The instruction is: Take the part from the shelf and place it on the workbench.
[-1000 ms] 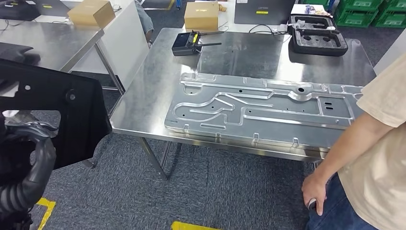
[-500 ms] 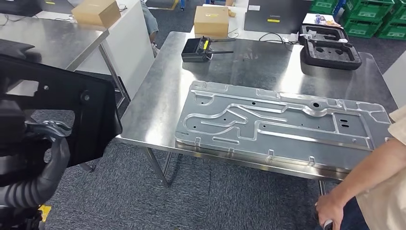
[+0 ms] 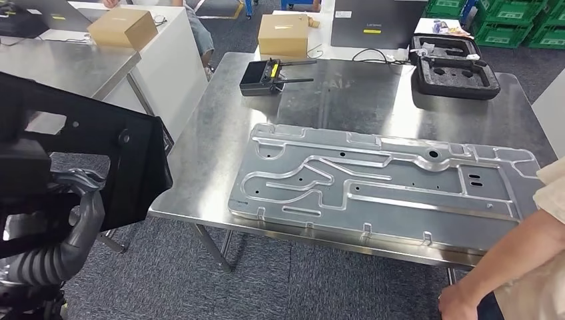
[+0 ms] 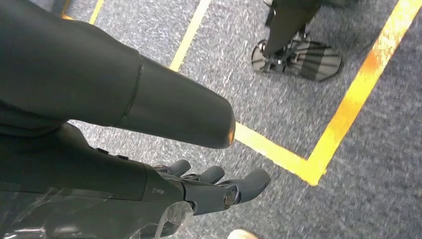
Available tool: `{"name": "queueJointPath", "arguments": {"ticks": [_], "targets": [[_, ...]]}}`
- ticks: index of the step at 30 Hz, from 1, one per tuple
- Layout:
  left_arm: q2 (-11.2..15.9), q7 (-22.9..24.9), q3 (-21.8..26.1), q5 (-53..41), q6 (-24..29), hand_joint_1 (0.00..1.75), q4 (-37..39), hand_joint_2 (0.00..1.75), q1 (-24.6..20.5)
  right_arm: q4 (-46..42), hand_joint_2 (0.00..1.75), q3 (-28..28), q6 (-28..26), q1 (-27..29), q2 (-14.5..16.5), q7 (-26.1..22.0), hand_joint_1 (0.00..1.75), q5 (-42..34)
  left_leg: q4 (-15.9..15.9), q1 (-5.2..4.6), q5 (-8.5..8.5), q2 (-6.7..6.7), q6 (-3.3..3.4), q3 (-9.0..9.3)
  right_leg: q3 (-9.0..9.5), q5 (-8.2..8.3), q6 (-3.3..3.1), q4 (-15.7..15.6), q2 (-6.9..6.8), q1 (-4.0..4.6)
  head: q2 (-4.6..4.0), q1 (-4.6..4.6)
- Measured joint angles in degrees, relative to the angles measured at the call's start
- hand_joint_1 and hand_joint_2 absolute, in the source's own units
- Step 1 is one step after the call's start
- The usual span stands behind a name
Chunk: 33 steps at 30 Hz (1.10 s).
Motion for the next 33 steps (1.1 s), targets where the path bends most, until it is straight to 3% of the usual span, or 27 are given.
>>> {"name": "queueJointPath", "arguments": {"ticks": [1, 3, 6, 8, 9, 11, 12, 13, 14, 16, 17, 19, 22, 24, 27, 28, 29, 30, 32, 33], "targets": [[0.0, -0.01, -0.02, -0.01, 0.0, 1.75, 0.05, 1.75, -0.03, 0.0, 0.0, 0.03, 0.0, 0.09, 0.05, 0.01, 0.0, 0.05, -4.35, -0.02, 2.41, 0.1, 0.15, 1.72, 0.54, -0.37, 0.17, -0.07, -0.01, -0.01, 0.0, 0.0], [-0.03, -0.01, -0.14, -0.01, 0.0, 1.75, 0.16, 1.75, -0.16, 0.0, 0.0, 0.19, 0.0, 0.06, 0.17, 0.05, 0.0, 0.1, -10.32, -0.46, 3.98, 0.28, 0.65, 3.97, 1.11, -0.86, 0.69, -0.33, -0.03, 0.0, 0.0, 0.0], [-0.08, -0.02, -0.32, -0.01, 0.01, 1.75, 0.26, 1.75, -0.22, 0.0, 0.0, 0.62, 0.0, 0.03, 0.2, 0.14, 0.0, 0.22, -11.73, -0.79, 3.57, 0.19, 2.06, 4.86, 1.44, -0.85, 1.8, 0.25, -0.1, 0.05, 0.0, 0.1], [-0.1, -0.02, -0.41, -0.03, 0.02, 1.75, 0.29, 1.75, -0.29, 0.0, 0.0, 0.8, 0.0, 0.13, 0.2, 0.17, 0.0, 0.28, -12.04, -0.63, 3.65, 0.15, 2.83, 6.1, 0.86, -1.84, 2.24, 2.9, -0.1, 0.04, 0.0, 0.32], [-0.13, -0.02, -0.46, -0.03, 0.02, 1.75, 0.31, 1.75, -0.32, 0.0, 0.0, 0.87, 0.0, 0.14, 0.21, 0.19, 0.0, 0.33, -12.12, -0.6, 3.51, 0.17, 3.13, 6.71, -0.5, -3.1, 2.34, 5.66, -0.09, 0.02, 0.0, 0.4], [-0.18, -0.02, -0.64, 0.01, 0.02, 1.75, 0.44, 1.75, -0.36, 0.0, 0.0, 1.1, 0.0, 0.17, 0.22, 0.27, 0.0, 0.45, -12.1, -0.71, 3.05, 0.18, 3.59, 7.24, -4.97, -6.02, 2.38, 12.89, -0.1, 0.02, 0.0, 0.5], [-0.22, -0.02, -0.75, 0.02, 0.02, 1.75, 0.57, 1.75, -0.35, 0.0, 0.0, 1.24, 0.0, 0.24, 0.22, 0.31, 0.0, 0.54, -12.09, -0.79, 2.74, 0.14, 3.72, 7.49, -7.28, -6.89, 2.43, 15.82, -0.1, 0.04, 0.0, 0.51], [-0.26, -0.02, -0.85, 0.03, 0.02, 1.75, 0.7, 1.75, -0.33, 0.0, 0.0, 1.37, 0.0, 0.32, 0.22, 0.34, 0.0, 0.6, -12.09, -0.85, 2.38, 0.05, 3.75, 7.83, -8.8, -6.76, 2.48, 17.0, -0.1, 0.03, 0.0, 0.52], [-0.31, -0.02, -0.96, 0.03, 0.03, 1.75, 0.84, 1.75, -0.32, 0.0, 0.0, 1.48, 0.0, 0.39, 0.22, 0.35, 0.0, 0.66, -12.08, -0.87, 1.95, -0.06, 3.7, 8.31, -9.45, -5.53, 2.54, 16.31, -0.11, 0.03, 0.0, 0.52], [-0.4, -0.02, -1.16, 0.03, 0.04, 1.75, 1.04, 1.75, -0.3, 0.0, 0.0, 1.61, 0.0, 0.49, 0.22, 0.35, 0.0, 0.68, -12.1, -0.83, 0.95, -0.2, 3.39, 9.39, -7.89, -0.23, 2.49, 9.53, -0.11, 0.02, 0.0, 0.52], [-0.45, -0.02, -1.28, 0.03, 0.04, 1.75, 1.14, 1.75, -0.3, 0.0, 0.0, 1.72, 0.0, 0.55, 0.22, 0.34, 0.0, 0.68, -12.02, -0.87, 0.41, -0.22, 3.13, 9.91, -6.9, 1.62, 2.37, 5.92, -0.11, 0.06, 0.0, 0.5], [-0.52, -0.01, -1.47, 0.04, 0.03, 1.75, 1.27, 1.75, -0.32, 0.0, 0.0, 2.01, 0.0, 0.45, 0.22, 0.33, 0.0, 0.68, -11.93, -1.03, -0.44, -0.18, 2.47, 10.27, -5.89, 2.74, 1.81, 2.12, -0.2, 0.17, 0.0, 0.61], [-0.57, 0.04, -1.64, 0.03, -0.01, 1.75, 1.38, 1.75, -0.4, 0.0, 0.0, 2.27, 0.0, 0.29, 0.33, 0.32, 0.0, 0.74, -11.61, -1.15, -1.24, -0.11, 1.66, 10.8, -5.4, 2.48, 0.63, 1.71, -0.26, 0.02, 0.0, 0.67], [-0.59, -0.03, -1.69, 0.03, -0.02, 1.75, 1.45, 1.75, -0.49, 0.0, 0.0, 2.32, -0.01, 0.26, 0.44, 0.28, 0.0, 0.78, -8.29, -0.95, -2.39, -0.01, 1.08, 9.25, -4.74, 2.05, 0.1, 1.67, -0.25, -0.15, 0.0, 0.5], [-0.63, -0.13, -1.85, 0.07, 0.03, 1.75, 1.75, 1.75, -0.44, 0.0, 0.0, 2.35, -0.01, 0.25, 0.46, 0.28, 0.0, 0.86, 3.2, -0.52, -6.12, 0.07, 0.13, 1.77, -4.04, 1.3, -0.25, 1.69, -0.2, -0.03, 0.0, 0.29], [-0.64, -0.1, -1.91, -0.13, 0.18, 1.75, 1.86, 1.75, -0.39, 0.0, 0.0, 2.35, 0.0, 0.28, 0.46, 0.31, 0.0, 0.9, 5.61, -0.47, -6.81, 0.07, 0.03, -0.38, -3.66, 0.96, -0.27, 1.7, -0.14, 0.01, 0.0, 0.28], [-0.64, 0.05, -1.96, -0.66, 0.52, 1.75, 1.98, 1.75, -0.37, 0.0, 0.0, 2.35, 0.0, 0.31, 0.48, 0.35, 0.0, 0.93, 6.12, -0.47, -6.39, 0.07, 0.04, -1.66, -3.12, 0.55, -0.27, 1.7, -0.09, 0.04, 0.0, 0.27], [-0.65, 0.36, -1.99, -1.47, 0.97, 1.75, 2.09, 1.75, -0.41, 0.0, 0.0, 2.36, 0.0, 0.34, 0.51, 0.41, 0.0, 1.01, 4.21, -0.49, -4.5, 0.06, 0.19, -1.66, -2.49, 0.12, -0.25, 1.69, -0.04, 0.06, 0.0, 0.27], [-0.65, 1.58, -2.03, -3.71, 1.8, 1.75, 2.37, 1.75, -0.65, 0.0, 0.0, 2.39, 0.0, 0.35, 0.6, 0.53, 0.0, 1.23, -4.13, -0.66, 1.75, 0.07, 0.88, 0.78, -1.12, -0.71, -0.14, 1.56, 0.03, 0.06, 0.0, 0.28], [-0.65, 2.45, -2.04, -4.76, 1.96, 1.75, 2.58, 1.75, -0.89, 0.01, 0.0, 2.42, 0.0, 0.3, 0.66, 0.59, 0.0, 1.37, -7.4, -0.89, 3.64, 0.09, 1.21, 1.79, -0.64, -0.98, -0.02, 1.43, 0.06, 0.05, 0.0, 0.31]]}}
